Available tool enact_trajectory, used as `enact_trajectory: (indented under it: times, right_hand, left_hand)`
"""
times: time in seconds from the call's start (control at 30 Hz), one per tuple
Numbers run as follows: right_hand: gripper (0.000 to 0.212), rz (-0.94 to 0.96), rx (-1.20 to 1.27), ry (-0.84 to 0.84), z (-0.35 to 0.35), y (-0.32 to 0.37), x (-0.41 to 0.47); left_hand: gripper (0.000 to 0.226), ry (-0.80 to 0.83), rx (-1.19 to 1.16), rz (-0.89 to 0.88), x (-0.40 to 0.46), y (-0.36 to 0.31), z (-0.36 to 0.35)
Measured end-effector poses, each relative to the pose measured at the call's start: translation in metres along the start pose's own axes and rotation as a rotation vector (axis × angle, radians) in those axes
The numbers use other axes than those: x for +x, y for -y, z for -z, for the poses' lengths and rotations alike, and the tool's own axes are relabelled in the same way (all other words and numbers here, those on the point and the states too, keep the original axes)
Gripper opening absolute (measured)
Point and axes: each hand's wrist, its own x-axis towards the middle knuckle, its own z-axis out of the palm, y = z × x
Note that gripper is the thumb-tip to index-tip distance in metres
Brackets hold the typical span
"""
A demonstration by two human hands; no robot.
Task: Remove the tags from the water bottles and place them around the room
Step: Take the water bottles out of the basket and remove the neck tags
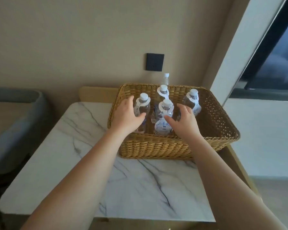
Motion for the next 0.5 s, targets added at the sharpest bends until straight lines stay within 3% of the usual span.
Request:
enact_trajectory:
  times: [0.17, 0.3, 0.5]
  right_hand:
    - [0.102, -0.114, -0.001, 0.126, -0.017, -0.003, 0.039]
    - [0.111, -0.167, 0.043, 0.159, -0.031, -0.008, 0.056]
    - [0.096, -0.184, 0.030, 0.186, -0.045, -0.017, 0.069]
  left_hand:
    - [0.101, 0.142, -0.147, 0.088, 0.041, 0.001, -0.022]
    - [0.111, 0.204, -0.196, 0.153, 0.064, 0.007, -0.038]
    - [0.087, 0.195, -0.207, 0.205, 0.073, 0.022, -0.056]
